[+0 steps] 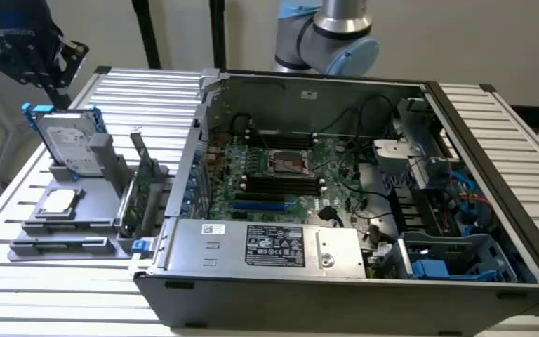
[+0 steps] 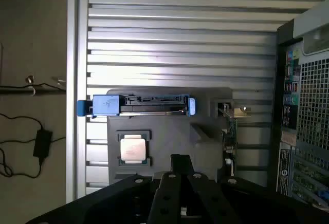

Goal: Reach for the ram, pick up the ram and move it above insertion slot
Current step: 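Reach for the ram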

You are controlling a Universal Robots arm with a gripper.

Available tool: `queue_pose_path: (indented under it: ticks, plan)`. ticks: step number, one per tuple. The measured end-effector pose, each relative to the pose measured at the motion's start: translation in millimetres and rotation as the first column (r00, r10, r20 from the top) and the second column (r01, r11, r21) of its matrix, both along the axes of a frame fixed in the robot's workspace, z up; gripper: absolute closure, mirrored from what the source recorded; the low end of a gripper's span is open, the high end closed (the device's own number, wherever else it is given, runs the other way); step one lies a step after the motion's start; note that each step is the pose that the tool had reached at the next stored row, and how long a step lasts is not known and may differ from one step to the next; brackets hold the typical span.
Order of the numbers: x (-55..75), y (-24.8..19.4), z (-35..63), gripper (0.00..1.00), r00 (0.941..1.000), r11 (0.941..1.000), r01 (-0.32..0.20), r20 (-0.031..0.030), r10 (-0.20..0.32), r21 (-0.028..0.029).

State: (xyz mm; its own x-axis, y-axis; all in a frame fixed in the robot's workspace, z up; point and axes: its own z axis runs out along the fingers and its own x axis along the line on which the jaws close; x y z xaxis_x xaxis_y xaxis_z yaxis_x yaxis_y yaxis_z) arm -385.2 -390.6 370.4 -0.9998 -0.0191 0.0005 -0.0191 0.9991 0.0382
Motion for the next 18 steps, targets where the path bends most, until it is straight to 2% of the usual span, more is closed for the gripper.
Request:
queue_pose_path:
  ticks: [12, 14, 18]
  plan:
    - [-0.1, -0.5, 0.1, 0.89, 1.0, 1.0, 0.0, -0.0002, 0.0, 0.0002]
    - [-0.1, -5.0, 0.4, 0.89, 1.0, 1.0, 0.0, -0.0002, 0.0, 0.0006]
    - [0.0, -20.6, 1.4, 0.89, 1.0, 1.0, 0.0, 0.0001, 0.0, 0.0007]
